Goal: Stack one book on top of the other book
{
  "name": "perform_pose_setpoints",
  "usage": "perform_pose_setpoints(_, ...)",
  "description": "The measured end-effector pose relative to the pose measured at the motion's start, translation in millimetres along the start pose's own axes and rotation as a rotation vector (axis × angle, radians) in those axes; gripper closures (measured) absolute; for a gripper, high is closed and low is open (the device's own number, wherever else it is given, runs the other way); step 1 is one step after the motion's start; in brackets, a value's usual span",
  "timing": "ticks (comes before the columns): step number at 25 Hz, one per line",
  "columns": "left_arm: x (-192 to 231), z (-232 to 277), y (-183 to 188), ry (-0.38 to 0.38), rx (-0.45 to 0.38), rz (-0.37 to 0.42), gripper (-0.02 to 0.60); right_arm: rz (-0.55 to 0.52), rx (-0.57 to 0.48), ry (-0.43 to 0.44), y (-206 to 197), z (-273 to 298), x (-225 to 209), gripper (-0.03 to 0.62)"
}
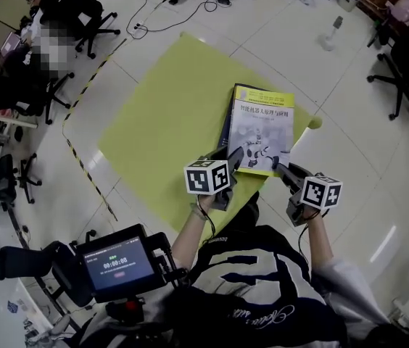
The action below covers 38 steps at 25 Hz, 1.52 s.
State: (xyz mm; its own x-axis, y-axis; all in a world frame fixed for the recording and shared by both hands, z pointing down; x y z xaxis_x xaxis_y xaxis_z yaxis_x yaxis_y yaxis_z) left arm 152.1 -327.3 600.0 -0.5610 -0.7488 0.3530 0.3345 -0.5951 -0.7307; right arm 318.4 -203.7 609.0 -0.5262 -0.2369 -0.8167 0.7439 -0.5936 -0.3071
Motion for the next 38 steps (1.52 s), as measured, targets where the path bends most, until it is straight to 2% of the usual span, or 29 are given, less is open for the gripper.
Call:
perform_pose_setpoints(2,0,-7,-10,0.042,0.013,0.011,0.433,-0.019,-0.026,-0.034,-10,-1,-5,0.477)
perform_pose_setpoints(5,4,-24,-4,0.098,0.046,0.019,0.433,-0.017,-0.044,-0.066,-4,-7,7,0.470)
perform_pose_setpoints(9,-1,-57,-19,0.092,0.030,-0.056,0.433,0.004,-0.053,-0.046,-21,-24,19,0.470)
perform_pose_setpoints(16,-54,-123,-41,0.082,-0.093,-0.107,0.434,-0.017,-0.062,0.030,-67,-68,52,0.471)
perform_pose_setpoints(21,-94,-172,-62,0.080,-0.178,-0.124,0.434,-0.060,-0.071,0.124,-107,-94,87,0.471)
perform_pose_setpoints(28,-129,-217,-97,0.101,-0.181,-0.111,0.448,-0.096,-0.033,0.206,-162,-117,119,0.474)
perform_pose_setpoints(34,-133,-241,-109,0.107,-0.176,-0.089,0.471,-0.106,-0.009,0.219,-197,-120,137,0.525)
perform_pose_setpoints(38,-136,-271,-111,0.109,-0.191,-0.049,0.530,-0.106,-0.022,0.212,-220,-119,153,0.605)
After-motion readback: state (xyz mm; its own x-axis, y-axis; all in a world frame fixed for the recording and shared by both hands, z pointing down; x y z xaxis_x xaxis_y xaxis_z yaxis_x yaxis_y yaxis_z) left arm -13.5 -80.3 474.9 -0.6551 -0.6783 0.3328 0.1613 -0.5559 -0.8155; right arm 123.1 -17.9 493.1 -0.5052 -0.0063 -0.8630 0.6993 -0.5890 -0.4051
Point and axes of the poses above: the fingertips, and each gripper's own axes: z forward along the fingers, x to its left, y out of its top, the point moved 5 cm from there along -z, backward along the fingers, and after that the axes turned 15 degrees about z, right-handed, at the moved point
